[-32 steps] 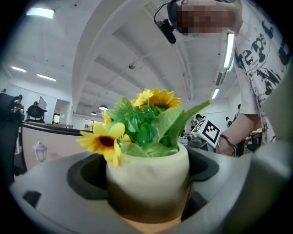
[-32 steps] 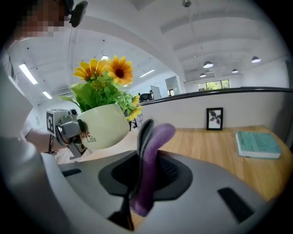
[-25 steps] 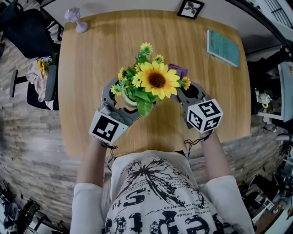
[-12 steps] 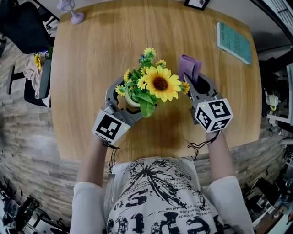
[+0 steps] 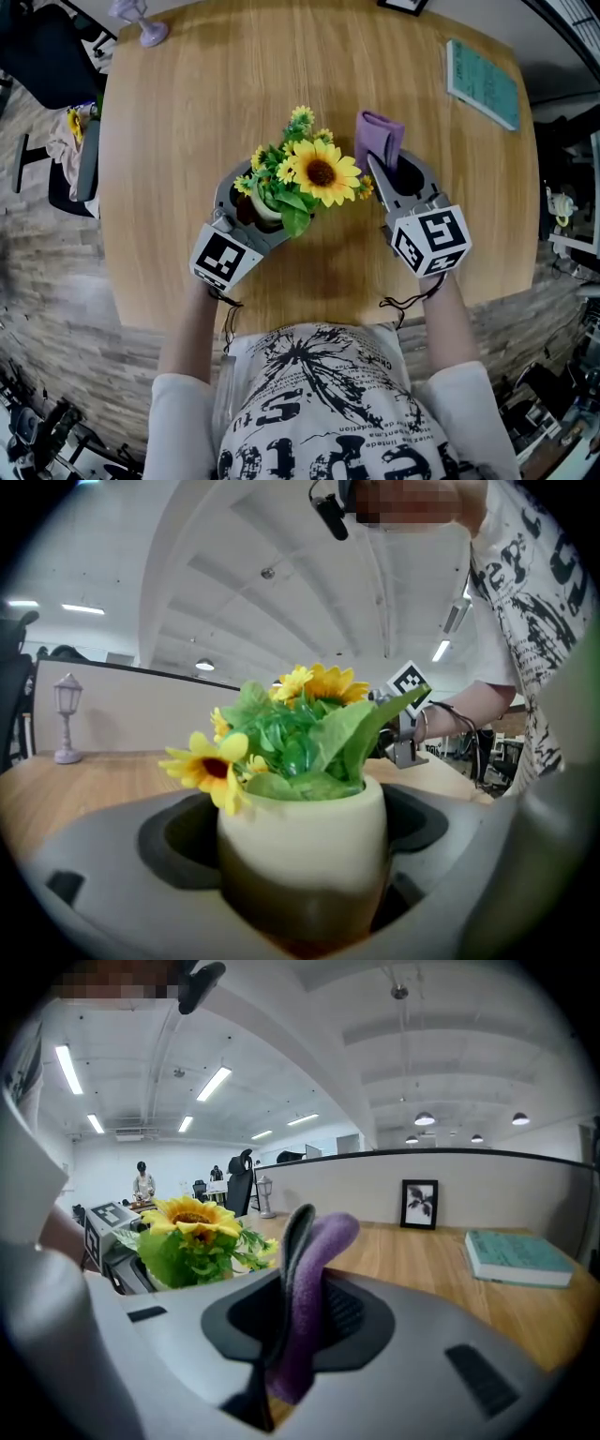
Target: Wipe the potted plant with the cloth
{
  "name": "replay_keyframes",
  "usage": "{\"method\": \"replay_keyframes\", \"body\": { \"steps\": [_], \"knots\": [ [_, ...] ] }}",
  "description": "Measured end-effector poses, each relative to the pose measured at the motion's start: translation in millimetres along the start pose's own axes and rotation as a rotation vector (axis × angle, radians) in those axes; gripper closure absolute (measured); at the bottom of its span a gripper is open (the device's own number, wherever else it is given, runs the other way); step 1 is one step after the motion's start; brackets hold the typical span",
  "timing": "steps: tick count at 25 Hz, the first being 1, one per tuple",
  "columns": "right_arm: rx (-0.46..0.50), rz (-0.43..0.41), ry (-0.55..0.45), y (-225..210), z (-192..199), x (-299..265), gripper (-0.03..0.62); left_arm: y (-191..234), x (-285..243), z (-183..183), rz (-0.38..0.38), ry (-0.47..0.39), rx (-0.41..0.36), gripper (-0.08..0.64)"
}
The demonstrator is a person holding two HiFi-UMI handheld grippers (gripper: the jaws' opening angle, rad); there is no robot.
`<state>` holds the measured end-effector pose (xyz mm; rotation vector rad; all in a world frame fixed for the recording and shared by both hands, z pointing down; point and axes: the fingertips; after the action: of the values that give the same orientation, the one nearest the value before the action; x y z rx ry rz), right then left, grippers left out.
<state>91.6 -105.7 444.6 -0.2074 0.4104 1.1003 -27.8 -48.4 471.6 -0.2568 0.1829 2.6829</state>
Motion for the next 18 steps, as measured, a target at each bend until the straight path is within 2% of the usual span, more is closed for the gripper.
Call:
{"method": "replay_keyframes", "body": {
  "steps": [6, 10, 14, 18],
  "knots": [
    [0.012, -0.005, 0.021, 0.3, -2.4, -3.6, 0.512, -1.3, -6.7, 4.7, 0.04, 0.024, 0.045, 0.037],
    [0.019, -0.011, 0.041, -2.7, -7.3, -6.7, 0.512, 2.5, -12.4, 8.2, 0.02, 0.038, 0.065, 0.035],
    [0.018, -0.016, 0.071, -3.3, -17.0, -8.6, 0.512, 8.1, -7.3, -7.4, -0.014, -0.022, 0.12, 0.039],
    [0.017, -0.02, 0.081, 1.8, -28.7, -0.6, 0.512, 4.6, 4.8, -20.6, -0.036, -0.009, 0.115, 0.04]
  ]
}}
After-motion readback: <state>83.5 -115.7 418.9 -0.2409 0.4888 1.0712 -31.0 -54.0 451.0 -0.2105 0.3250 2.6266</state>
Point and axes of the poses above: the fingertips, and each gripper's own axes: x backward along the fingers, y to its left, z out of its underside, and after that the axes turned 12 degrees about z, right-handed
